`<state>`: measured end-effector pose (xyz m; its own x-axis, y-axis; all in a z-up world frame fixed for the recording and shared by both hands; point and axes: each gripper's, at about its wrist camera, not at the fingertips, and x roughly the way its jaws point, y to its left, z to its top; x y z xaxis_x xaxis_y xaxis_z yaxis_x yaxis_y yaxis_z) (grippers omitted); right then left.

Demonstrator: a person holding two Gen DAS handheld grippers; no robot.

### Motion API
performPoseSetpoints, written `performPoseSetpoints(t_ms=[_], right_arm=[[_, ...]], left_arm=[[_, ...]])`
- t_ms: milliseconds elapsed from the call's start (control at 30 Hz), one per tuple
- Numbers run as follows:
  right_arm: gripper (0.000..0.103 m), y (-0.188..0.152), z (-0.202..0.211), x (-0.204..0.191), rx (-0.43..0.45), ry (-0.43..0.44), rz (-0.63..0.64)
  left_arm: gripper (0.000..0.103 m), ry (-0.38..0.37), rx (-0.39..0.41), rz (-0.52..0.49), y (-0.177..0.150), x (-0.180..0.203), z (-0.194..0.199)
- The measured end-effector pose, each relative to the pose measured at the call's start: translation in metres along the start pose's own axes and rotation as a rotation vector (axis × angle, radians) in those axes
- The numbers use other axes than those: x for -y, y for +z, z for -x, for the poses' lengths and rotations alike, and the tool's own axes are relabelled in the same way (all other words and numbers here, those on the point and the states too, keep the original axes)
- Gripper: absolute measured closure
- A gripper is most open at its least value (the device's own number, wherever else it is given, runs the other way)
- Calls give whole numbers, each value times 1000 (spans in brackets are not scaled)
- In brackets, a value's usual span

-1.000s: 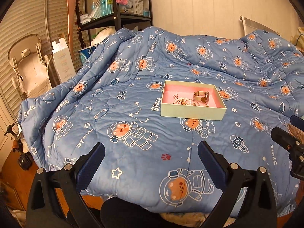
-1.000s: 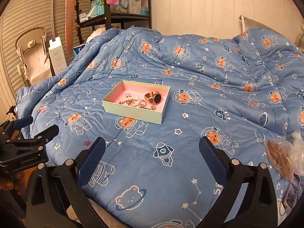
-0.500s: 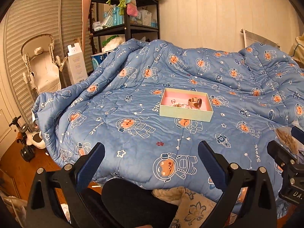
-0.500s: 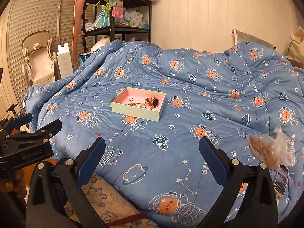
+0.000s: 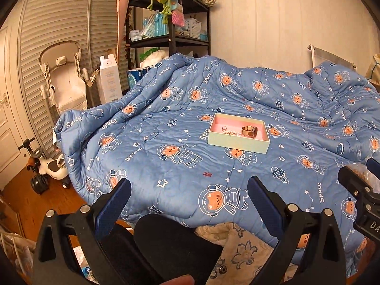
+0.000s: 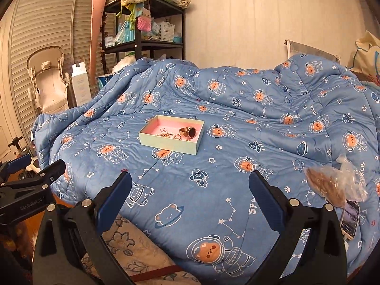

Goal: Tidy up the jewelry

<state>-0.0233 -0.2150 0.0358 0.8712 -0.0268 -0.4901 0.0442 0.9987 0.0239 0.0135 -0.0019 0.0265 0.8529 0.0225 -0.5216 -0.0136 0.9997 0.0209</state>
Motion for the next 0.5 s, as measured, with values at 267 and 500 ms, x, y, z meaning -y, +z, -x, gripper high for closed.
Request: performPoseSetpoints(t_ms=[267,500], right_arm=[[6,-1,1,-1,-3,2,6],[6,0,1,1,-2,-2,3]], left_arm=[[7,-3,4,-27,-2,6,2],[7,-3,7,-32,-1,7,3]])
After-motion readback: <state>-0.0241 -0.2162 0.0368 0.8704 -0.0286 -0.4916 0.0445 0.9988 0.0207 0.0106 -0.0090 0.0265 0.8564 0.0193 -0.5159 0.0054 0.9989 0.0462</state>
